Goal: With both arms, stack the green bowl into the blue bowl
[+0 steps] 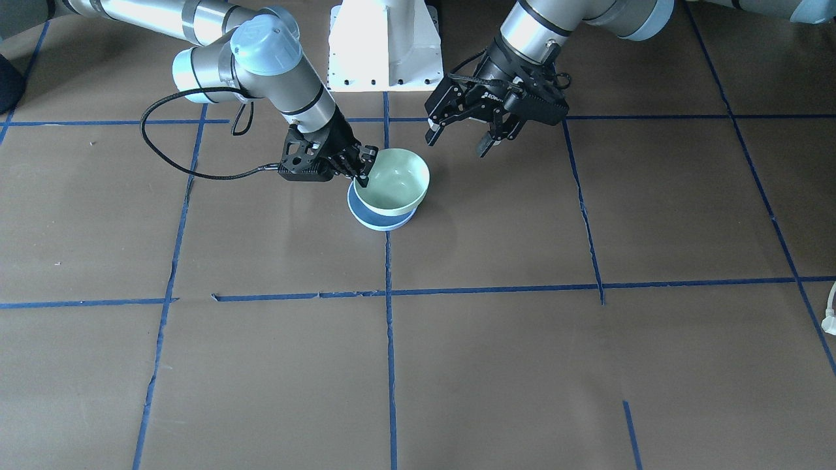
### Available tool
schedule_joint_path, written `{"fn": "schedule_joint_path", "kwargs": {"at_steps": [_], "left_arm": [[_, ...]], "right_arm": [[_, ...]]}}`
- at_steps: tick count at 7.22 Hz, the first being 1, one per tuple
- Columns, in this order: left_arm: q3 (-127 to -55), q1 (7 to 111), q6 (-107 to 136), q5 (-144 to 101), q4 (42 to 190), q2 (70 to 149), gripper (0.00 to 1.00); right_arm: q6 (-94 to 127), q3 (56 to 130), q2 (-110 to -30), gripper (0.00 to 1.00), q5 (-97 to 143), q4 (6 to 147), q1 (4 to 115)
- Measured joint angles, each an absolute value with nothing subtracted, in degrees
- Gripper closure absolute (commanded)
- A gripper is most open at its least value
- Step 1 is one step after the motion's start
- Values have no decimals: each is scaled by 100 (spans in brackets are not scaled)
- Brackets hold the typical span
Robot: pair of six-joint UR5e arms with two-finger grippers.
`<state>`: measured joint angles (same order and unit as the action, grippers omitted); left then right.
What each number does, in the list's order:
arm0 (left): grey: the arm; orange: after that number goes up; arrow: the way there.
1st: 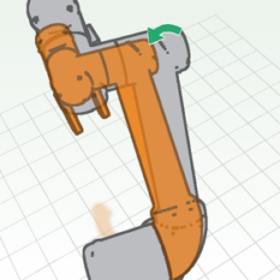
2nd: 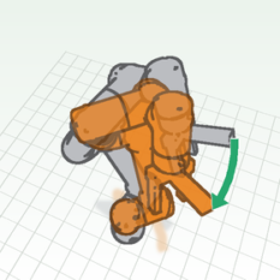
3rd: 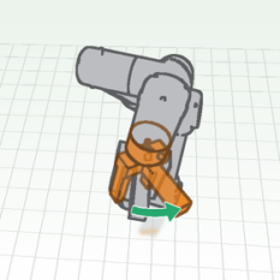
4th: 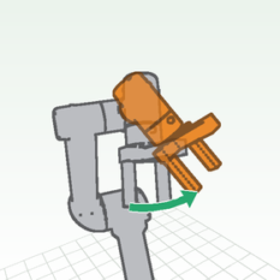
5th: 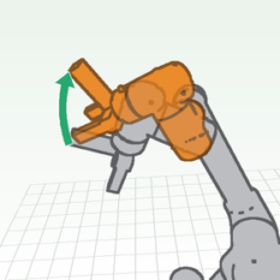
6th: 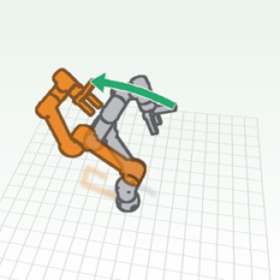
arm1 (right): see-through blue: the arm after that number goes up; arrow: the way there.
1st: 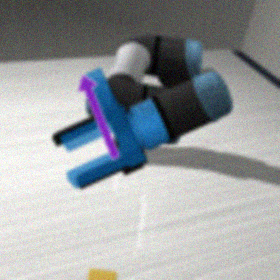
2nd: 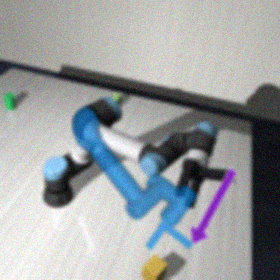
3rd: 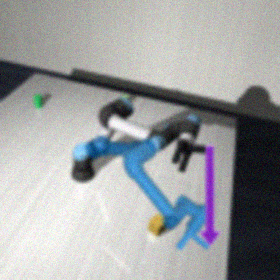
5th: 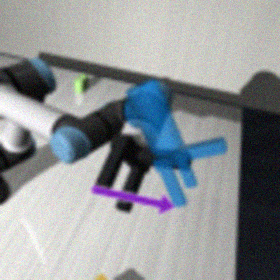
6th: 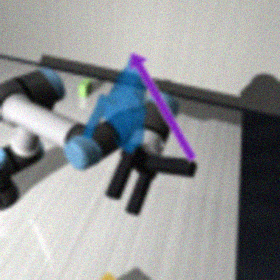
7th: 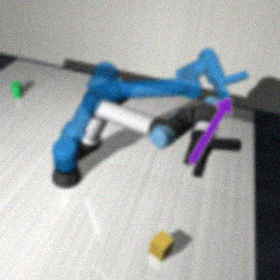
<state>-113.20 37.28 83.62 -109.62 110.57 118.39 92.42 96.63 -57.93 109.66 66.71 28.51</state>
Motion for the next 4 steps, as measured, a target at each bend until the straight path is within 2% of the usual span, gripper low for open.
{"fn": "schedule_joint_path", "kwargs": {"at_steps": [2,3,4], "left_arm": [[-11320,3727,8362,-10962,11057,11839,0],[-11323,3728,8365,-10961,11057,11836,0],[-11332,3729,8369,-10960,11057,11828,0]], "right_arm": [[9282,9637,-5792,98,10951,6671,2861],[9290,9609,-5792,41,10946,6669,2863],[9295,9559,-5789,0,10945,6667,2863]]}}
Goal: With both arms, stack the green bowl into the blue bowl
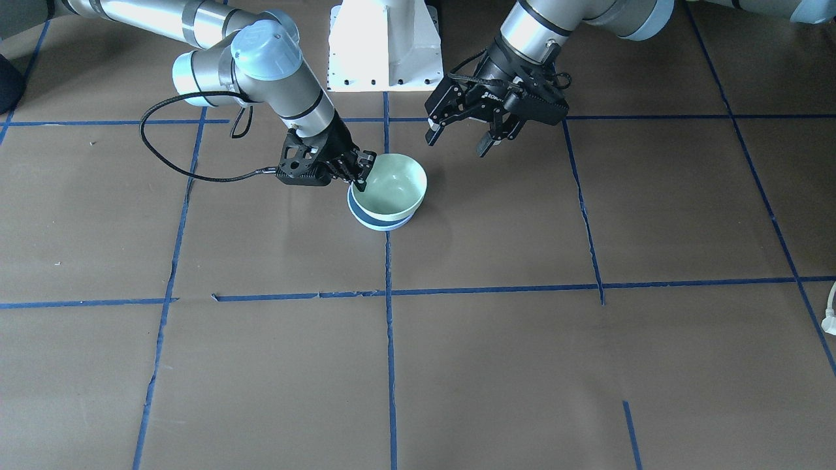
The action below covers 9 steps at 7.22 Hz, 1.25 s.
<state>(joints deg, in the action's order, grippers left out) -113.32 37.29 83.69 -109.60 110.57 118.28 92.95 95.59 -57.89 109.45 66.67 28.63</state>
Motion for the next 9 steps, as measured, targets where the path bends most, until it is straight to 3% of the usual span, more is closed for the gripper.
{"fn": "schedule_joint_path", "kwargs": {"at_steps": [3,6,9], "left_arm": [[-11368,3734,8380,-10960,11057,11799,0],[-11366,3730,8499,-10964,11055,11746,0],[-11362,4029,7706,-11191,11035,11190,0]], "right_arm": [[9341,9519,-5775,0,10951,6648,2855],[9329,10012,-6021,0,11123,6698,3185],[8324,10672,-7482,0,12245,6663,4472]]}}
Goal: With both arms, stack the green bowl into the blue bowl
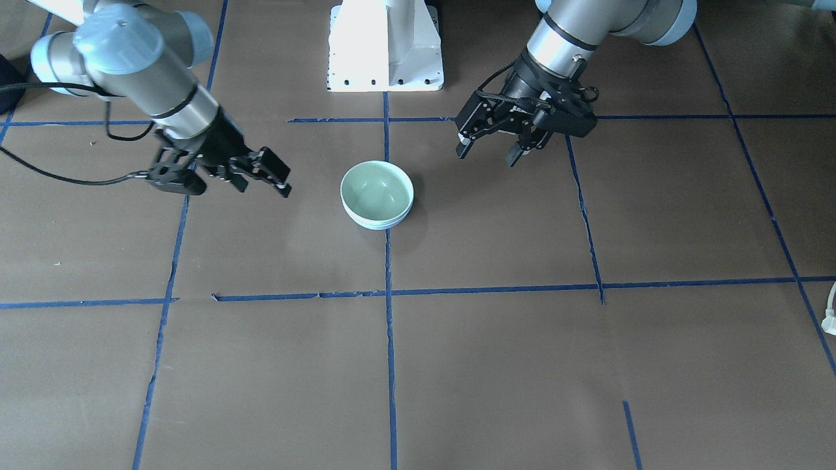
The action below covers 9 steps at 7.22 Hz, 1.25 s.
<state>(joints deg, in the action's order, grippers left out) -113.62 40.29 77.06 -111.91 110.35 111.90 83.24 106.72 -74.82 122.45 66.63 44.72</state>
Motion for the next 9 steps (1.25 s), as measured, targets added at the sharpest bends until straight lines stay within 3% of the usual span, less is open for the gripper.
{"fn": "schedule_joint_path", "kwargs": {"at_steps": [2,5,9], "left_arm": [[-11355,4689,6260,-11735,11029,10419,0],[-11167,6190,2862,-12464,10574,9295,0],[-10791,8411,-928,-12975,7855,9114,0]], "right_arm": [[6095,10683,-8501,0,12731,6718,5580],[2953,10222,-9282,0,13282,7191,7251],[245,10138,-9447,0,13520,9054,8443]]}}
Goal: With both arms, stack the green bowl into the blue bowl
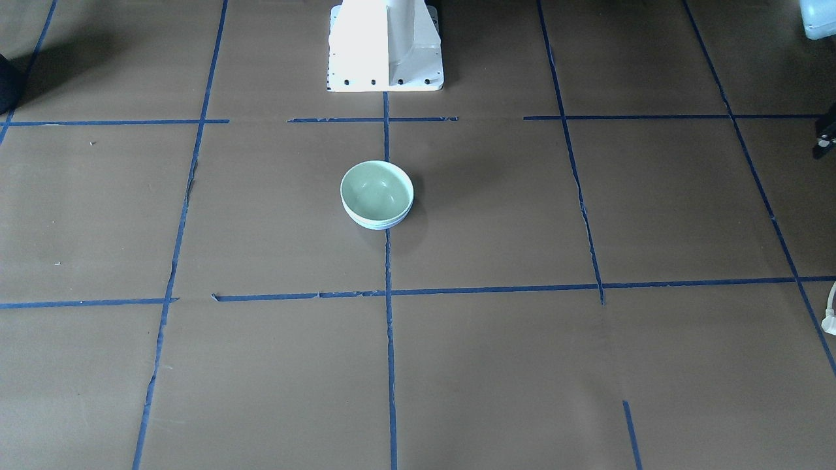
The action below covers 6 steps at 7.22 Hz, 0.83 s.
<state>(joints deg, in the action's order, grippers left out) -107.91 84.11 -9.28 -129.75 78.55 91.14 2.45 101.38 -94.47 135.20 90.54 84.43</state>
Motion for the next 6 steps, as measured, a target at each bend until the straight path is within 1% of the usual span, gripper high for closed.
{"fn": "schedule_joint_path", "kwargs": {"at_steps": [2,6], "left_arm": [[-10131,8839,-1721,-13532,7556,8869,0],[-9945,8930,-1240,-13751,7699,8667,0]], "right_arm": [[132,10137,-9461,0,13525,9186,8501],[127,10124,-9506,0,13551,9164,8495]]}}
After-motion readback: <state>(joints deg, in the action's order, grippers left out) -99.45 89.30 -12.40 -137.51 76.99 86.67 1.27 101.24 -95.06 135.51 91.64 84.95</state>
